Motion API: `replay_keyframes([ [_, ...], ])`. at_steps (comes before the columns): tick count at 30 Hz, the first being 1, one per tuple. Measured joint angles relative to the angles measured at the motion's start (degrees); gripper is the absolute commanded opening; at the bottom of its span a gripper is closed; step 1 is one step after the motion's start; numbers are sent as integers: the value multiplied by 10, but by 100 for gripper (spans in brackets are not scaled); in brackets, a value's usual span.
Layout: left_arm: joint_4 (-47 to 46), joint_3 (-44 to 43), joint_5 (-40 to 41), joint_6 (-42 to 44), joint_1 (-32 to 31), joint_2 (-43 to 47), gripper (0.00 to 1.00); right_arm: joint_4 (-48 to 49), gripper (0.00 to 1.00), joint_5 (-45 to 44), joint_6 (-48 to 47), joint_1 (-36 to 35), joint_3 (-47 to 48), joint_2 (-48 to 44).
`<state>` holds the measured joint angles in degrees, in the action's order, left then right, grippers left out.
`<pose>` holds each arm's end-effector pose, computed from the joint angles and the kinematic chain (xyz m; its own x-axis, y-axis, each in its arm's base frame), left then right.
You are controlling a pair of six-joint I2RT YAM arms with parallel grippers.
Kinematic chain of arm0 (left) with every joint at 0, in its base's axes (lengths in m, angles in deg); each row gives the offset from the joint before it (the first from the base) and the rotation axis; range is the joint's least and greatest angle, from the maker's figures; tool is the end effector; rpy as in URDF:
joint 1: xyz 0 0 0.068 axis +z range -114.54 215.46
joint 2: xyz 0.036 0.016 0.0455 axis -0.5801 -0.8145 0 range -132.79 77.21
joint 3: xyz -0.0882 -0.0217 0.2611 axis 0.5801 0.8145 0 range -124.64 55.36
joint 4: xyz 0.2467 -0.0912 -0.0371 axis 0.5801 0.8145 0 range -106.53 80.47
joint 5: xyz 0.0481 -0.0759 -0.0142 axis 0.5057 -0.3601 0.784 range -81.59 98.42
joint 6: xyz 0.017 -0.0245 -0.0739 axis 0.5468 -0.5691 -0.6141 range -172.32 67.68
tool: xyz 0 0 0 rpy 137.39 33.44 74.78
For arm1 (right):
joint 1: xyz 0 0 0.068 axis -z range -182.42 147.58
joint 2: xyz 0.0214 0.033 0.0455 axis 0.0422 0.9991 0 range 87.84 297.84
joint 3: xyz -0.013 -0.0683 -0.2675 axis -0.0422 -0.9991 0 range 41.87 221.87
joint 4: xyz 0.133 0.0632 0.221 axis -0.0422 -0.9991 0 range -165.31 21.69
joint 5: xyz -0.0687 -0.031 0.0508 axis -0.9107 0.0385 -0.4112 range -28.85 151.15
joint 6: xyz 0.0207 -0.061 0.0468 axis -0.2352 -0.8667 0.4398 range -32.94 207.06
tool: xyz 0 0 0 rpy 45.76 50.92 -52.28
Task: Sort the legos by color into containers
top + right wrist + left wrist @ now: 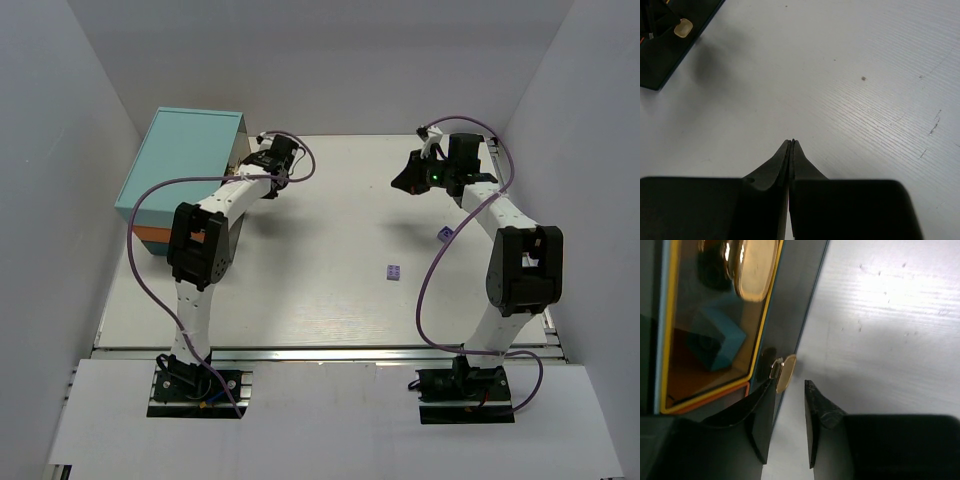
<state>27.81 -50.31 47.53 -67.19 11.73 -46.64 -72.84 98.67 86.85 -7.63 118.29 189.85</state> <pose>0.4602 -0.1551 0.2021 -0.7967 0.1327 -0.5896 -0.1642 0.8914 0.4225 0.4320 0.0813 0.2573 -0.4975 -0.0483 -0.8661 -0.5984 0.7419 0.3023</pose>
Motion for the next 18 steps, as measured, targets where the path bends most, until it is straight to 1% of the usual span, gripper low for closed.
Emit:
replay_keyframes([
  [1, 0, 10, -1, -2, 0, 5, 45, 0, 0, 0, -2, 0, 0, 0],
  [6, -2, 50, -5, -4, 0, 17, 46, 0, 0, 0, -4, 0, 0, 0],
  [14, -9, 55, -5, 1, 0, 17, 47, -1, 0, 0, -5, 0, 0, 0],
  [18, -9, 43, -4, 10, 5, 10, 50, -2, 0, 0, -9, 0, 0, 0],
])
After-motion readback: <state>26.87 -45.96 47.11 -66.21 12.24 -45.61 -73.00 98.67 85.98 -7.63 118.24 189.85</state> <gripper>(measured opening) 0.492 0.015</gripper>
